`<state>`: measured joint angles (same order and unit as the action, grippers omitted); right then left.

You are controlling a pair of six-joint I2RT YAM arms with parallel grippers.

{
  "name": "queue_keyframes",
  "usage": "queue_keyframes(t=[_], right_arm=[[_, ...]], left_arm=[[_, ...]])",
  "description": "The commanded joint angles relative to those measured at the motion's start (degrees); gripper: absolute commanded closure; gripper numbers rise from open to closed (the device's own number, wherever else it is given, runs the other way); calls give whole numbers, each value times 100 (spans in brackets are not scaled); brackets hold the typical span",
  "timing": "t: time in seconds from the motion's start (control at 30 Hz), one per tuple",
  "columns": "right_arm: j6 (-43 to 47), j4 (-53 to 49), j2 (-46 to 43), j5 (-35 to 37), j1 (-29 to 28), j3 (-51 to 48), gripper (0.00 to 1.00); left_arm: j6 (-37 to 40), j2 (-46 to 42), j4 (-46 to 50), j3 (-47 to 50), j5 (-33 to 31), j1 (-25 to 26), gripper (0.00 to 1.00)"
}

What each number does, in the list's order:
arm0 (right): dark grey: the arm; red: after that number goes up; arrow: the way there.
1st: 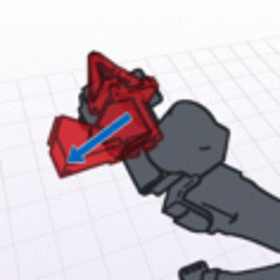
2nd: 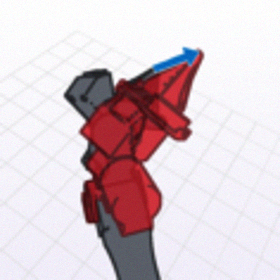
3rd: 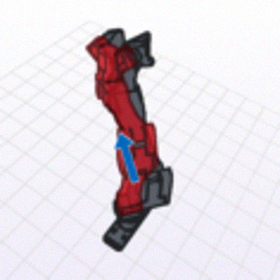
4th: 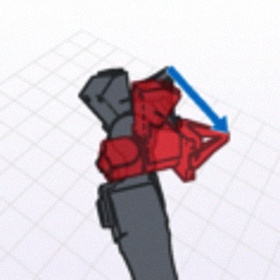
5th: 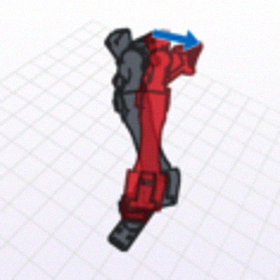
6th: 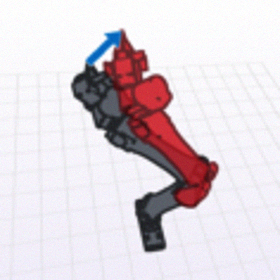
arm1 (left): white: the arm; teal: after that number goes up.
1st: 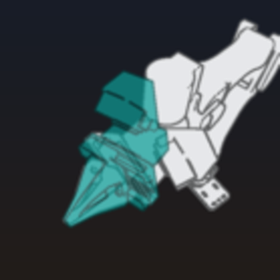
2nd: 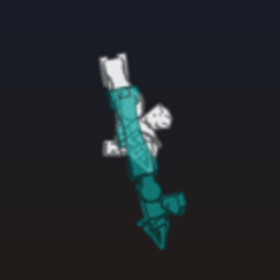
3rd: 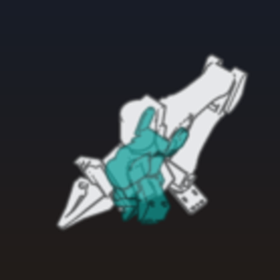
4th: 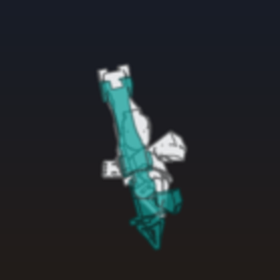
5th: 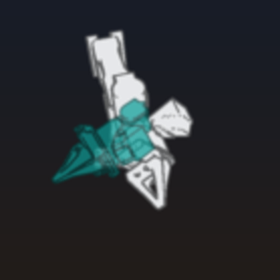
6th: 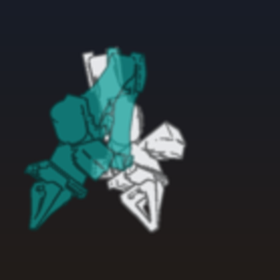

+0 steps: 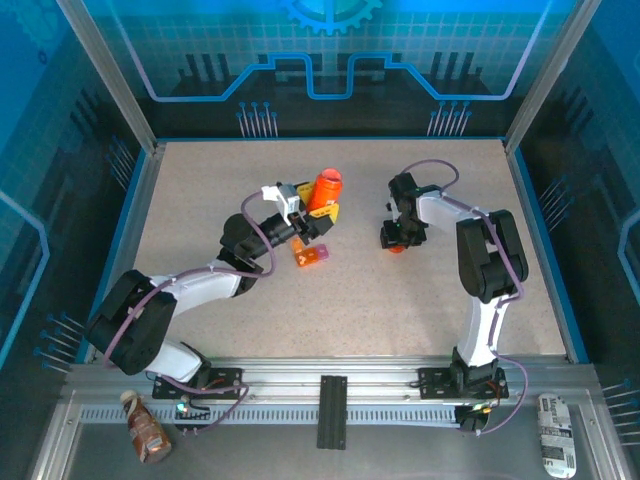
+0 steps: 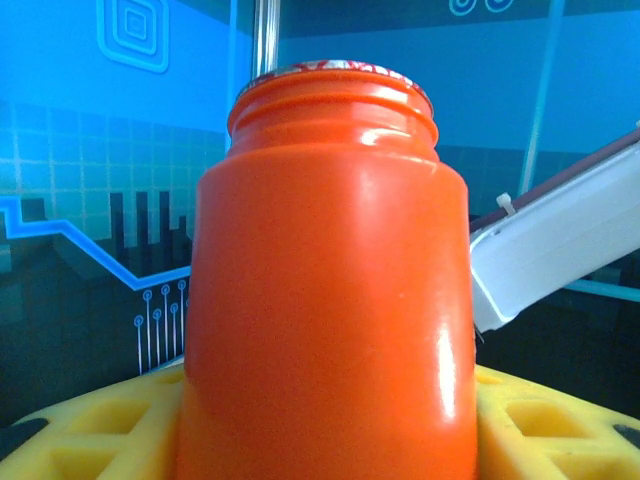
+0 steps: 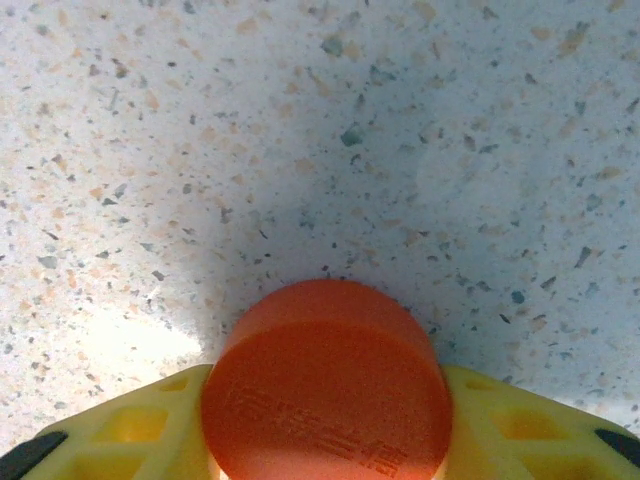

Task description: Sort the pills into containers

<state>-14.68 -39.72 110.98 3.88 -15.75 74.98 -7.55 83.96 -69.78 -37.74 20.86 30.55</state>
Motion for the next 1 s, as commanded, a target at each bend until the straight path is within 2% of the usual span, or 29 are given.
queue_keyframes(t=[0.0,0.2,0.5,0.73,0.97], right_arm=[[-18,-205,-431,-188,-84,157,54],[111,-725,-994,-482,-337,858,54],[478,-1778,-1484,-1597,-485,2640,54],[873,-2502,-1553,-2428,-534,3532,55],[1577,-3477,-1283,-2849,-587,4244,55]], left_arm=[[21,-8,-412,144,-25,17,100],[192,220,-723,469,-187,25,100],[427,657,-1025,611,-209,30,100],[699,935,-1047,557,-59,30,100],[826,1150,-1047,387,125,39,100]])
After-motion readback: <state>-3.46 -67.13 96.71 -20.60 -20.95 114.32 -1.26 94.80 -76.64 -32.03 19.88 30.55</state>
